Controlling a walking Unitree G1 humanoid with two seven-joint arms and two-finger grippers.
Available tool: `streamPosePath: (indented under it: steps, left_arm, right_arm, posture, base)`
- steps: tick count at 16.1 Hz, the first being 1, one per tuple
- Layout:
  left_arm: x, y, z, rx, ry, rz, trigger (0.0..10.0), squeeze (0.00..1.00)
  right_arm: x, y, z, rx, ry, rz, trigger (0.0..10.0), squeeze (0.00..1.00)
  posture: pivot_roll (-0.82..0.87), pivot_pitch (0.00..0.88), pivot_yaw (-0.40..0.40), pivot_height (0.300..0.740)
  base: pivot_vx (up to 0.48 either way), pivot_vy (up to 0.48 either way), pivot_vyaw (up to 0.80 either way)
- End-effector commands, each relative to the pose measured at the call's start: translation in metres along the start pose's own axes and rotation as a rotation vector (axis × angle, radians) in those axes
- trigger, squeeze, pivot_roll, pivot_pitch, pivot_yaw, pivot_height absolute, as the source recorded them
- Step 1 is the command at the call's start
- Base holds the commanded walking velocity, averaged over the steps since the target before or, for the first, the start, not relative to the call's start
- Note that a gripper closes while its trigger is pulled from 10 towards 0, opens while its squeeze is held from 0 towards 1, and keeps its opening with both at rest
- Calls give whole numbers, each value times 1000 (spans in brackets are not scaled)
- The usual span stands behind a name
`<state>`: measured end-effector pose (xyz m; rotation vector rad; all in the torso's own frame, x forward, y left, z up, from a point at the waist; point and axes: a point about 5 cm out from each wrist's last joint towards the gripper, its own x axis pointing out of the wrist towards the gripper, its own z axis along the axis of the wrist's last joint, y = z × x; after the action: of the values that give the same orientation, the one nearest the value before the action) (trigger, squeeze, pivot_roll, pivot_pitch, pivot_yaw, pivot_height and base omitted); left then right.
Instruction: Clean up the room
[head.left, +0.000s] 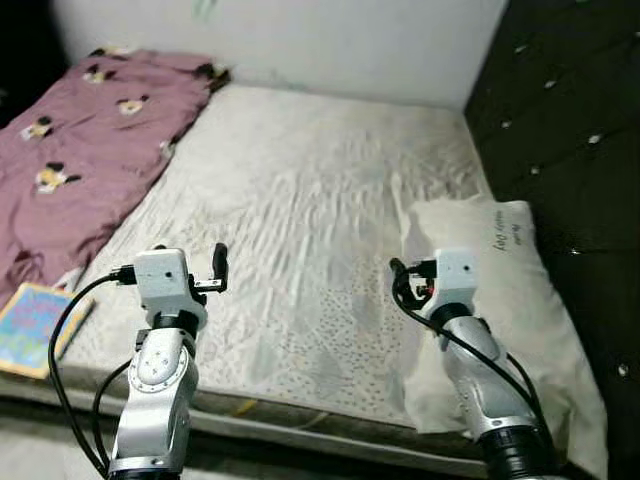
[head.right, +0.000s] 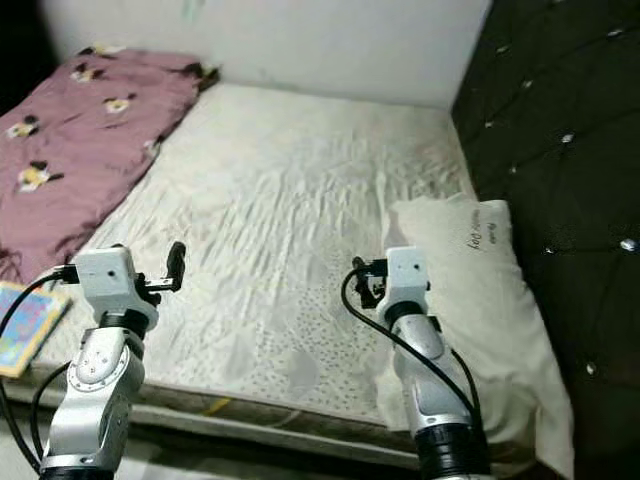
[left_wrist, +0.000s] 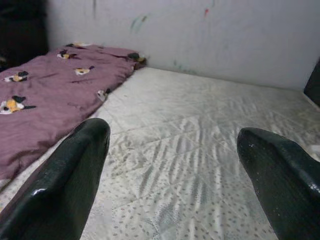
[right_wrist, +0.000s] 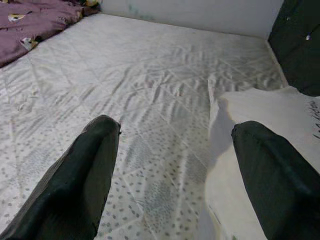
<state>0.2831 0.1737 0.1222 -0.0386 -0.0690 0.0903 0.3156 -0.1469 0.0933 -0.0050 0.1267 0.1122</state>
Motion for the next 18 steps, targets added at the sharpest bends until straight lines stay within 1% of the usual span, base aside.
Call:
streamPosePath:
  steps: [1,5,10,14,17,18]
  left_arm:
    - [0,8,0,6,7,25,10000,0]
    - [1,7,-1,3,4,30,10000,0]
    - [2,7,-1,-8,12,27,10000,0]
    - [2,8,-1,-10,12,32,10000,0]
    - [2,8,-1,-13,15,34,10000,0]
    - [2,8,-1,-13,13,33,10000,0]
  right_arm:
    - [3,6,5,4,-20,8,10000,0]
    - [2,5,5,9,-35,0,10000,0]
    - [4,0,6,7,-28,-23,10000,0]
    - [5,3,3,21,-10,-22,10000,0]
    - [5,2,2,9,-1,-25,10000,0]
    - [5,2,2,4,-5,-23,10000,0]
  posture:
    - [56,54,-46,740]
    - [53,55,-47,740]
    - [54,57,-47,740]
    - [58,60,-49,740]
    - [56,61,-51,740]
    - [54,62,-51,740]
  base:
    - [0,480,0]
    - [0,480,0]
    - [0,480,0]
    - [0,480,0]
    - [0,480,-713]
    - [0,480,0]
